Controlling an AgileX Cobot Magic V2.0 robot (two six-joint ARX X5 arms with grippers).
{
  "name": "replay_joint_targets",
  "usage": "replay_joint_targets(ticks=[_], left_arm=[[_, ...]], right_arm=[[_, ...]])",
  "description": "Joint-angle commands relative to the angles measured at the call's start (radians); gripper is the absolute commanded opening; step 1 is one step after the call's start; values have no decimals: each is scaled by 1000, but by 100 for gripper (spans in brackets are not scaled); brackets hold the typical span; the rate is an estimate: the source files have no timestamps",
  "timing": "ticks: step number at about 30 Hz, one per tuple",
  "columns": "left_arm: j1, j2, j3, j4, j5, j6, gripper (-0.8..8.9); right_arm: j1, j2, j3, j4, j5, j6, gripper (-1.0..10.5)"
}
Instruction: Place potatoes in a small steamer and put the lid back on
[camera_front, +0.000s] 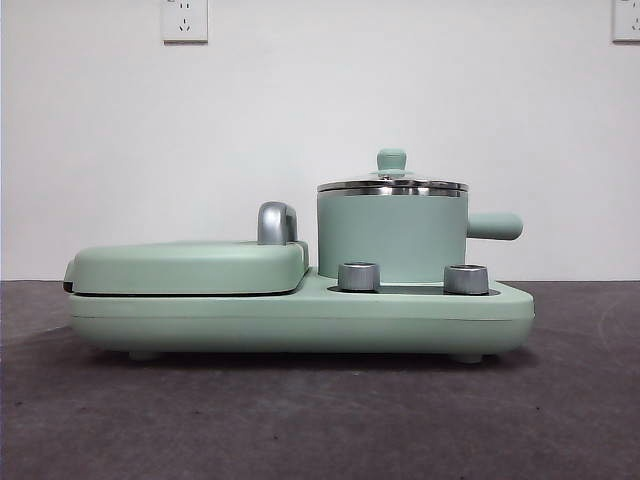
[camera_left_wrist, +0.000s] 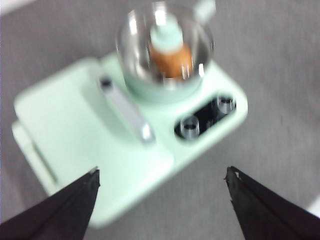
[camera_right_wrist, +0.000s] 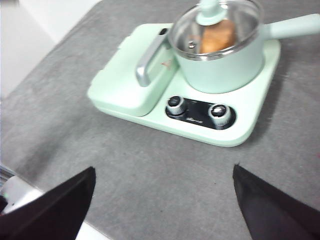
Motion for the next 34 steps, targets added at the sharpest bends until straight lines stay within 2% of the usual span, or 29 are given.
replay_joint_targets(ticks=[1, 6, 7, 8, 9, 10, 11, 15, 21, 29, 34], left_arm=[[-10, -137, -185, 32, 2, -17, 396], [-10, -389, -484, 153, 2, -87, 392], [-10, -431, -529, 182, 2, -100, 360], [-11, -476, -577, 215, 2, -108, 265], [-11, -520, -622, 246, 2, -118, 95], [-11, -550, -655, 269, 2, -129, -12], [-11, -584, -689, 289, 2, -143, 17], [-11, -661, -749, 243, 2, -177, 6], [-11, -707, -748, 142, 2, -177, 6], [-9, -735, -753, 153, 2, -177, 6], [90, -799, -835, 238, 2, -175, 6]], right_arm=[[7, 6, 5, 18, -5, -33, 437], [7, 6, 5, 18, -4, -57, 436], [7, 6, 5, 18, 0, -57, 425], [7, 6, 5, 18, 0, -57, 370], [7, 6, 5, 18, -1, -57, 253], [7, 6, 5, 17, -2, -57, 59], [7, 6, 5, 14, -1, -57, 5], [7, 6, 5, 14, 6, -57, 21], [7, 5, 5, 15, 5, -57, 21], [7, 5, 5, 15, 5, -57, 21], [7, 5, 5, 15, 5, -57, 21]])
